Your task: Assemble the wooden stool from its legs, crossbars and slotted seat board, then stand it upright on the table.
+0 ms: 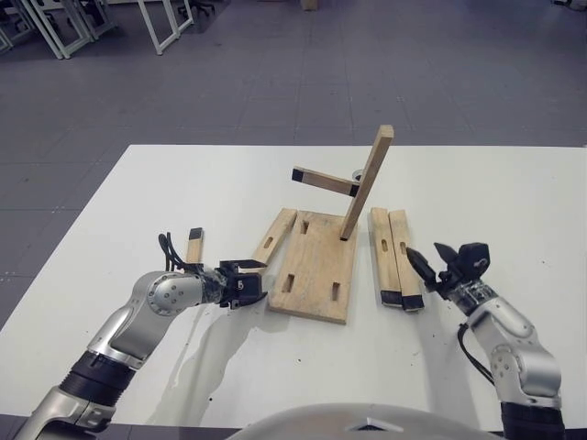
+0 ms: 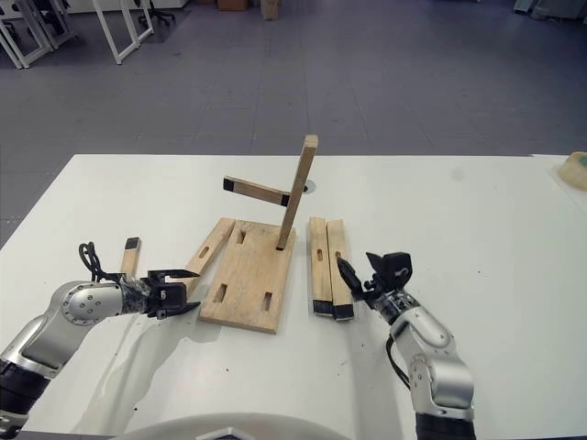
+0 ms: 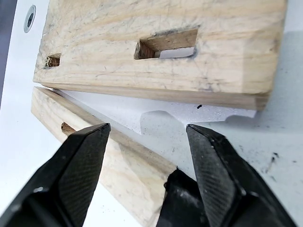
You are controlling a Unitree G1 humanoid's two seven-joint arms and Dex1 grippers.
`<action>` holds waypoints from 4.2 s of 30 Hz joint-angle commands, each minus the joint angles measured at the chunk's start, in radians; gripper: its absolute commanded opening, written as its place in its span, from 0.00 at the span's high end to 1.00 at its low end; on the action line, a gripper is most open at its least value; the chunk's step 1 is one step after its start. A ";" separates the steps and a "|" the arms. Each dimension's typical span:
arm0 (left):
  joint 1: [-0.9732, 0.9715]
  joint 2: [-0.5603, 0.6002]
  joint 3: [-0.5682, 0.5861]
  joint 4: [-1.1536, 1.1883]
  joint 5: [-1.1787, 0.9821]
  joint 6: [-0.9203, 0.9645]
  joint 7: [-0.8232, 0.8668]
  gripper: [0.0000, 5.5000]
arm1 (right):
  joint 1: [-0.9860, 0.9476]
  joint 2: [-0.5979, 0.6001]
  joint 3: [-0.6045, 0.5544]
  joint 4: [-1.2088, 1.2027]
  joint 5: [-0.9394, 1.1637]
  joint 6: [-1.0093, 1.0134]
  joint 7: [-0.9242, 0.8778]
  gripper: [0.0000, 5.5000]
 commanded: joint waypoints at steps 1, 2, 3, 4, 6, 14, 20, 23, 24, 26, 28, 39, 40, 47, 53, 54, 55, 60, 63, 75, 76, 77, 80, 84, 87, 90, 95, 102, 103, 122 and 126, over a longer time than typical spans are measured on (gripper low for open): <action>0.015 -0.006 -0.012 0.019 0.022 0.006 0.013 0.46 | 0.062 -0.043 0.059 0.091 -0.095 -0.065 0.017 0.32; 0.019 -0.010 -0.016 0.016 0.022 0.010 0.014 0.46 | 0.073 -0.053 0.072 0.104 -0.113 -0.079 0.022 0.32; 0.022 -0.015 -0.020 0.014 0.023 0.015 0.015 0.46 | 0.079 -0.062 0.080 0.111 -0.128 -0.090 0.023 0.32; 0.025 -0.019 -0.023 0.011 0.023 0.018 0.017 0.46 | 0.078 -0.071 0.082 0.115 -0.136 -0.099 0.023 0.32; 0.026 -0.029 -0.032 0.005 0.026 0.024 0.019 0.46 | 0.064 -0.092 0.069 0.126 -0.148 -0.115 0.015 0.32; 0.031 -0.095 -0.058 -0.061 -0.001 0.153 0.009 0.46 | -0.110 -0.190 0.005 0.187 -0.129 -0.148 0.060 0.32; -0.014 -0.134 -0.092 -0.060 0.000 0.192 0.005 0.46 | -0.120 -0.141 -0.017 -0.019 -0.031 0.003 0.015 0.32; -0.016 -0.134 -0.091 -0.062 0.000 0.197 0.009 0.46 | 0.015 -0.101 0.055 -0.157 -0.018 0.076 -0.012 0.32; -0.018 -0.132 -0.089 -0.059 0.000 0.197 0.010 0.46 | 0.061 -0.092 0.080 -0.184 -0.025 0.085 -0.021 0.32; -0.020 -0.126 -0.083 -0.052 -0.001 0.194 0.011 0.46 | 0.133 -0.082 0.117 -0.215 -0.040 0.092 -0.033 0.32; -0.020 -0.120 -0.077 -0.047 -0.003 0.191 0.011 0.46 | 0.182 -0.085 0.142 -0.222 -0.059 0.085 -0.038 0.32; 0.004 -0.121 -0.072 -0.043 0.000 0.181 0.028 0.46 | 0.312 -0.137 0.105 -0.183 -0.134 -0.050 -0.027 0.32; 0.003 -0.123 -0.072 -0.040 0.000 0.182 0.030 0.46 | 0.311 -0.144 0.101 -0.165 -0.142 -0.056 -0.027 0.32; 0.005 -0.128 -0.072 -0.041 -0.001 0.189 0.032 0.46 | 0.289 -0.124 0.071 -0.120 -0.147 -0.059 -0.063 0.32; 0.001 -0.133 -0.075 -0.041 -0.001 0.190 0.030 0.46 | 0.212 0.001 0.049 -0.086 -0.097 -0.008 -0.166 0.32; -0.002 -0.132 -0.075 -0.037 -0.002 0.188 0.029 0.46 | 0.199 0.021 0.057 -0.082 -0.111 -0.010 -0.192 0.32; -0.004 -0.132 -0.075 -0.036 -0.002 0.187 0.028 0.46 | 0.185 0.040 0.060 -0.075 -0.114 -0.006 -0.212 0.32; -0.020 -0.133 -0.075 -0.020 -0.002 0.183 0.024 0.46 | 0.144 0.059 0.077 0.004 -0.176 -0.033 -0.264 0.42; -0.026 -0.133 -0.073 -0.013 -0.003 0.182 0.024 0.46 | 0.158 0.042 0.094 0.034 -0.225 -0.063 -0.264 0.54; -0.093 -0.225 0.315 -0.143 -0.601 0.516 -0.010 0.33 | -0.068 0.020 -0.104 -0.084 0.041 -0.138 -0.165 0.63; -0.117 -0.233 0.351 -0.165 -0.694 0.588 -0.010 0.29 | -0.090 0.016 -0.118 -0.107 0.101 -0.118 -0.141 0.63; -0.147 -0.251 0.392 -0.193 -0.828 0.687 0.005 0.29 | -0.113 0.013 -0.138 -0.131 0.173 -0.093 -0.122 0.63; -0.206 -0.321 0.470 -0.254 -1.204 0.921 0.102 0.29 | -0.162 0.003 -0.194 -0.194 0.418 0.005 -0.083 0.63; -0.272 -0.413 0.484 -0.266 -1.538 1.042 0.327 0.29 | -0.177 -0.005 -0.228 -0.285 0.735 0.119 -0.093 0.63; -0.314 -0.467 0.453 -0.267 -1.746 1.052 0.483 0.29 | -0.187 -0.051 -0.187 -0.339 0.880 0.204 -0.070 0.63; -0.339 -0.474 0.413 -0.265 -1.888 1.051 0.575 0.29 | -0.190 -0.101 -0.157 -0.347 1.010 0.275 -0.001 0.63; -0.343 -0.439 0.350 -0.268 -1.978 1.056 0.660 0.25 | -0.270 -0.149 -0.084 -0.260 1.177 0.391 0.083 0.63; -0.354 -0.428 0.316 -0.258 -1.994 1.025 0.699 0.09 | -0.303 -0.166 0.009 -0.240 1.193 0.464 0.145 0.63; -0.358 -0.431 0.321 -0.259 -2.010 1.016 0.694 0.09 | -0.297 -0.168 0.020 -0.239 1.191 0.470 0.153 0.63; -0.302 -0.354 0.334 -0.266 -1.920 1.002 0.542 0.61 | -0.219 -0.191 0.044 -0.242 1.135 0.487 0.220 0.63; -0.286 -0.349 0.342 -0.237 -1.859 0.996 0.504 0.62 | -0.216 -0.196 0.044 -0.250 1.113 0.485 0.231 0.56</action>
